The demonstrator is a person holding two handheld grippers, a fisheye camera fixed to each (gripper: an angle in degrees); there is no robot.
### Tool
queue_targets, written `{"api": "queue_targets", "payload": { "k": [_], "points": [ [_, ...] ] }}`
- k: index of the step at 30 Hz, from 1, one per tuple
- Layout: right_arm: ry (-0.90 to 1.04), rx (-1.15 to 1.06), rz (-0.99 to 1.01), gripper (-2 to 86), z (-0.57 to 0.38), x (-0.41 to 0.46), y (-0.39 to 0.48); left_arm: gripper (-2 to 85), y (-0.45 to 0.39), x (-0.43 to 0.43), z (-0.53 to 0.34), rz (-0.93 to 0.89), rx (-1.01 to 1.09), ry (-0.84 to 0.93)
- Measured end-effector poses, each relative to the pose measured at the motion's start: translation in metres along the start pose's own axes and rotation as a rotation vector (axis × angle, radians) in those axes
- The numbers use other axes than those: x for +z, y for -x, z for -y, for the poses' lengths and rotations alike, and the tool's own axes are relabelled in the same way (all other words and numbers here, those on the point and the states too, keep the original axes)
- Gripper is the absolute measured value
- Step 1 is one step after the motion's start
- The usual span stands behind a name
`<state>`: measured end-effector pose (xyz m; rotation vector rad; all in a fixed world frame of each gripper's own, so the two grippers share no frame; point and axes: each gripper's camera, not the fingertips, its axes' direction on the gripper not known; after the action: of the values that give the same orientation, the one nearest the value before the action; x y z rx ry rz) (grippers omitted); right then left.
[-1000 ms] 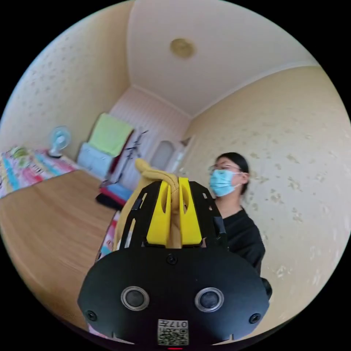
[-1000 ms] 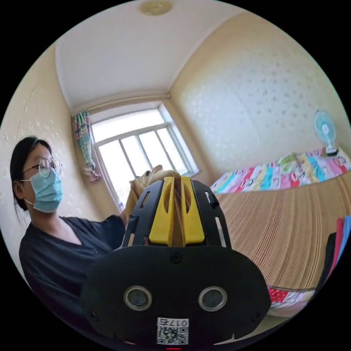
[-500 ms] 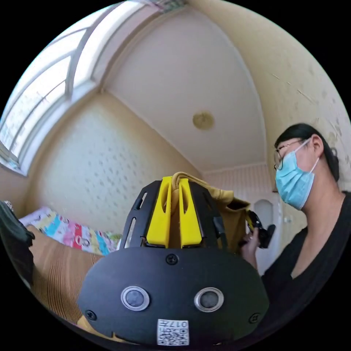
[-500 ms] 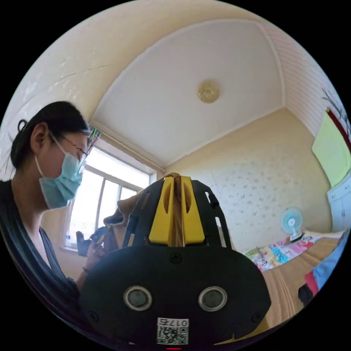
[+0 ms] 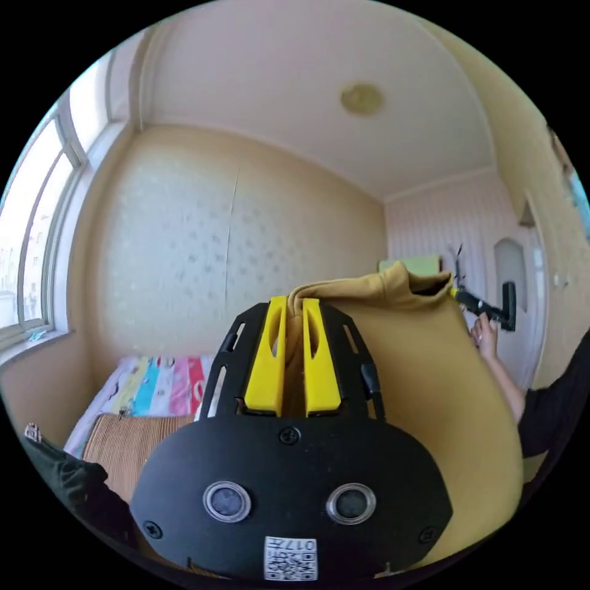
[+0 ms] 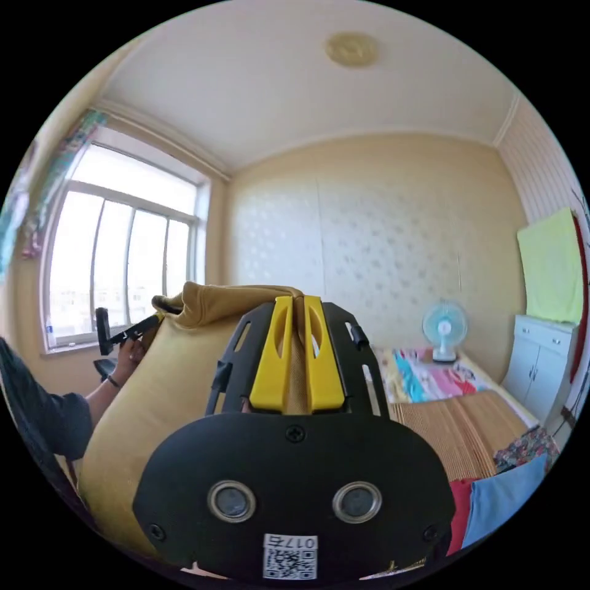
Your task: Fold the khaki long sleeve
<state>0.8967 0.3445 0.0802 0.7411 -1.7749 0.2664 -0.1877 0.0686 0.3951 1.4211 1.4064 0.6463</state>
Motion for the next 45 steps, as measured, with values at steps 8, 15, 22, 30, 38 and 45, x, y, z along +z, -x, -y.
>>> {"api": "queue_targets", "payload": {
  "k": [8,15,22,30,38,45],
  "points": [
    [0.628,0.382,0.159,1.4,-0.183,0.252,-0.131,9.4,0.148,0.229,-0.204,-0.024,-0.414,0.669],
    [0.977,0.431,0.101,1.7,-0.353,0.213,-0.078,11.4,0.077,0.178,-0.322,-0.039,-0.460,0.970],
    [1.080,0.434,0.030,1.4,-0.393,0.183,-0.060,4.0,0.032,0.158,-0.337,0.102,-0.461,1.113],
    [1.236,0.417,-0.063,1.0,-0.388,0.076,-0.020,4.0,-0.040,0.035,-0.319,0.035,-0.523,1.149],
    [1.164,0.430,0.018,0.5,-0.341,0.008,-0.032,10.9,0.051,-0.071,-0.235,0.222,-0.527,0.998],
    [1.047,0.534,0.066,0.4,-0.296,-0.002,-0.063,13.6,0.209,-0.038,-0.202,0.480,-0.247,1.164]
  ]
}}
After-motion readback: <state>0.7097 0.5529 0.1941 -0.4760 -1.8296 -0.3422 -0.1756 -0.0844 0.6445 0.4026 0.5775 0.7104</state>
